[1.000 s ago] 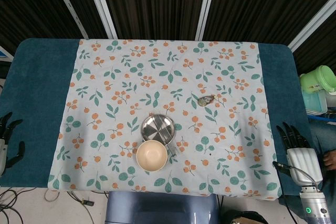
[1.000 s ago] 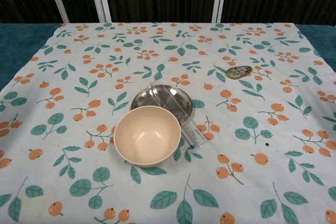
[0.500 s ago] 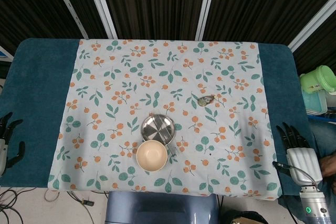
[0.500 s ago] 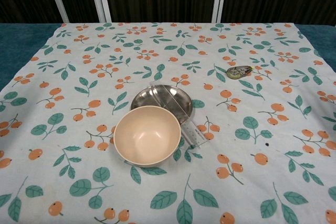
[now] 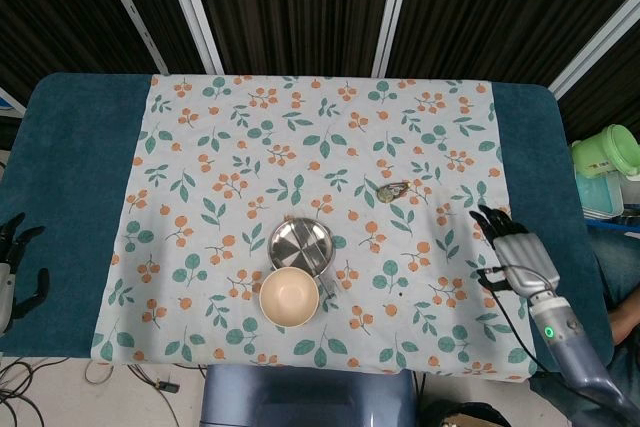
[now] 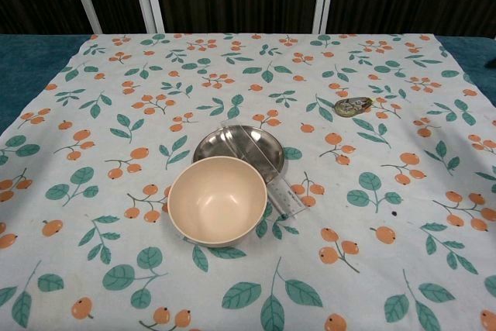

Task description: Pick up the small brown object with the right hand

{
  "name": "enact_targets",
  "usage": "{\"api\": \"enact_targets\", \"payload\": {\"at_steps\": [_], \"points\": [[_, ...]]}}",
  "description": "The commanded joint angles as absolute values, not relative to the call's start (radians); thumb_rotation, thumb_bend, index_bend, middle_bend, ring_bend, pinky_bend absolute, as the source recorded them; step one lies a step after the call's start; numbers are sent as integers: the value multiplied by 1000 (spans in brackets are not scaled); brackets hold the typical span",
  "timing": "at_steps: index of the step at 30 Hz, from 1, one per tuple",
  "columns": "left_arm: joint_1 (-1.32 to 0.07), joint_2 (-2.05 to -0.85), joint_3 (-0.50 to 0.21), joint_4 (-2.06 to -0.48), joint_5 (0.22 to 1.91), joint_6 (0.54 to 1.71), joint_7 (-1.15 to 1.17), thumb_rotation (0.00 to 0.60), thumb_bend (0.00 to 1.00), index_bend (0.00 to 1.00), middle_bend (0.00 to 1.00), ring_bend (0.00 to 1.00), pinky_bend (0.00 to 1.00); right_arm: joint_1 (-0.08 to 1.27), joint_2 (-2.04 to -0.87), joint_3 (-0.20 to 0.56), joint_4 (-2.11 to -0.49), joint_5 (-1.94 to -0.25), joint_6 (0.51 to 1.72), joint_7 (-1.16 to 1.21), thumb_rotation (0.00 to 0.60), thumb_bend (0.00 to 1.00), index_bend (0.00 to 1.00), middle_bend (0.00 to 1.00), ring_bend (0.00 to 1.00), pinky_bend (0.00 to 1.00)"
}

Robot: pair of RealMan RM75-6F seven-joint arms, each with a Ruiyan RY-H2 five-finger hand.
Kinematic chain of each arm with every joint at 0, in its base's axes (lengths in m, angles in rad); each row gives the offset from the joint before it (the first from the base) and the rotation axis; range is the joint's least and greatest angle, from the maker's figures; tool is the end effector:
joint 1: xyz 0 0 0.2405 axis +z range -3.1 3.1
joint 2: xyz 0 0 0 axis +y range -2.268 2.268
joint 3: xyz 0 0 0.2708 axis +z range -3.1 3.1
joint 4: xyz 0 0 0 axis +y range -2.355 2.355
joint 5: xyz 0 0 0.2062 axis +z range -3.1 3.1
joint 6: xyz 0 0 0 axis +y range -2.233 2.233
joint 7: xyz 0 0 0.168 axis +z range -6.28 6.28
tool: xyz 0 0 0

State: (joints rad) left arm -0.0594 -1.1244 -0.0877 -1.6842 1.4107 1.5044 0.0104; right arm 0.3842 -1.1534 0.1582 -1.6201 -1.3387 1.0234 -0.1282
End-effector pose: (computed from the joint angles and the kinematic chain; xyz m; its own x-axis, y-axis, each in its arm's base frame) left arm -0.3224 0.2035 0.1746 0.3250 -0.0393 0.9449 0.9427 0.0934 -0.3203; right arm -0.2773 -0.3109 0.1117 0.4618 -0.2359 0.8550 -0.8857 -0.1738 0.4305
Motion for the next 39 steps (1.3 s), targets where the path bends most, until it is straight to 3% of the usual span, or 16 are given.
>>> {"api": "enact_targets", "payload": {"at_steps": [1, 9, 13, 22, 32, 39], "points": [[-61, -1123, -89, -1688, 1408, 1502, 13, 600, 497, 169, 40, 45, 0, 477, -1169, 213, -1608, -1256, 931, -163, 600, 193, 0, 32, 82, 235], [-64, -1120, -90, -1699, 1398, 1493, 23, 600, 497, 168, 40, 45, 0, 639, -1242, 253, -1560, -1084, 769, -282, 600, 192, 0, 59, 94, 235], [-66, -1118, -94, -1701, 1388, 1488, 21, 600, 497, 168, 40, 45, 0, 733, -1298, 254, -1489, -971, 705, -376, 600, 193, 7, 127, 118, 235], [-69, -1116, -99, -1702, 1374, 1480, 18, 600, 497, 168, 40, 44, 0, 889, -1464, 265, -1288, -760, 679, -468, 600, 193, 71, 157, 145, 235], [-76, -1108, -106, -1710, 1347, 1459, 11, 600, 497, 168, 40, 44, 0, 963, -1565, 243, -1103, -729, 641, -466, 600, 214, 202, 268, 250, 235], [-77, -1105, -108, -1717, 1338, 1454, 11, 600, 497, 168, 41, 45, 0, 979, -1621, 226, -990, -747, 599, -426, 600, 247, 232, 280, 256, 235]]}}
